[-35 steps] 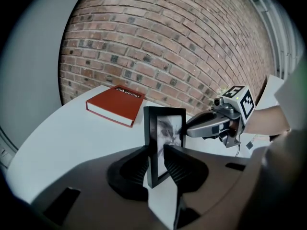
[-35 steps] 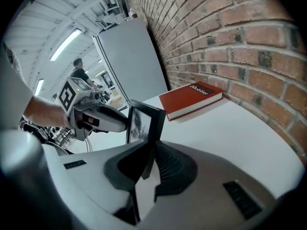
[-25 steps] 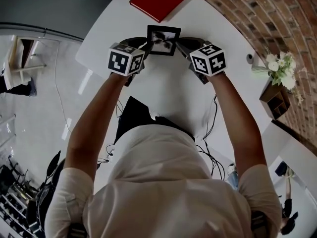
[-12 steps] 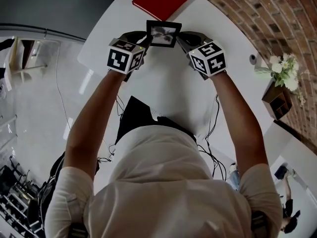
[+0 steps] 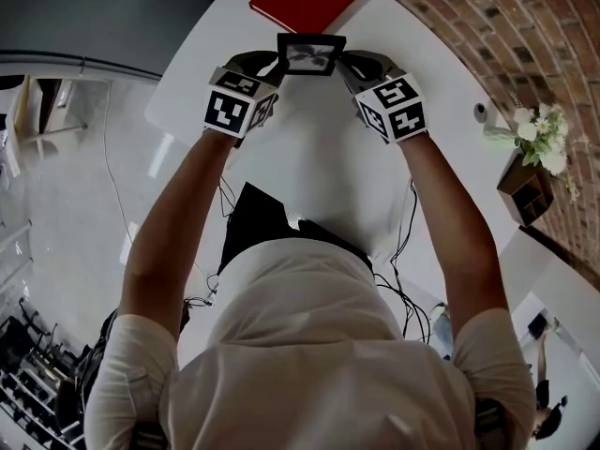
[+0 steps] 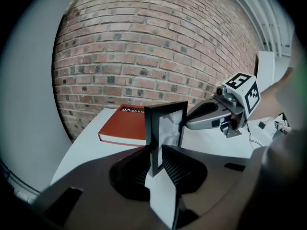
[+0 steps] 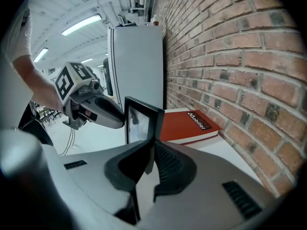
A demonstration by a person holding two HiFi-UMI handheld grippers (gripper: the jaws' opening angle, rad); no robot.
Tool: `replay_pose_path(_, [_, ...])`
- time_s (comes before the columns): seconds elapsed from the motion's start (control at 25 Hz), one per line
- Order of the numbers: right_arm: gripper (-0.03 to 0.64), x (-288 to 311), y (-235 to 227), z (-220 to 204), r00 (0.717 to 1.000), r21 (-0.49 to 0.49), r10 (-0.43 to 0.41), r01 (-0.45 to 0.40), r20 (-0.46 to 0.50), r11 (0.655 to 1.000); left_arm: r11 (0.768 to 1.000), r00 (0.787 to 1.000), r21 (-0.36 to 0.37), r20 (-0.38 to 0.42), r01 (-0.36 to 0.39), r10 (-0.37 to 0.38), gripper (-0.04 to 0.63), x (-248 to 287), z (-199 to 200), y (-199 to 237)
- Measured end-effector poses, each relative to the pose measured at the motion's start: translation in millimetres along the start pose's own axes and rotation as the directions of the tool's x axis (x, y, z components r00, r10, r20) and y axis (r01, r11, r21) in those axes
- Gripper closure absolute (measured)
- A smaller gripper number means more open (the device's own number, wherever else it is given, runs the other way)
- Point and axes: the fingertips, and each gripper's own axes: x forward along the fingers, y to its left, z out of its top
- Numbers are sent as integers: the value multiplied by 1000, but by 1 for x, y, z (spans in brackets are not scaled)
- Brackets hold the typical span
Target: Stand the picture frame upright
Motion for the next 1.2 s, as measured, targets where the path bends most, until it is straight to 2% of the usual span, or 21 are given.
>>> replay_pose_path(0.36, [584,11,-7,4,998,-98,-49,51,30,994,998,999,46,-2,-33,33,525,10,1,13])
replay_pose_path(0.76, [584,20,-12,1,996,-137,-80,86,44,987,995,999,84,-1,-50,50,526,17,2,18])
replay_pose_path(1.2, [584,22,-14,-5,996,-152,-86,89,26,984,995,999,85,-7,-49,50,525,21,-1,16])
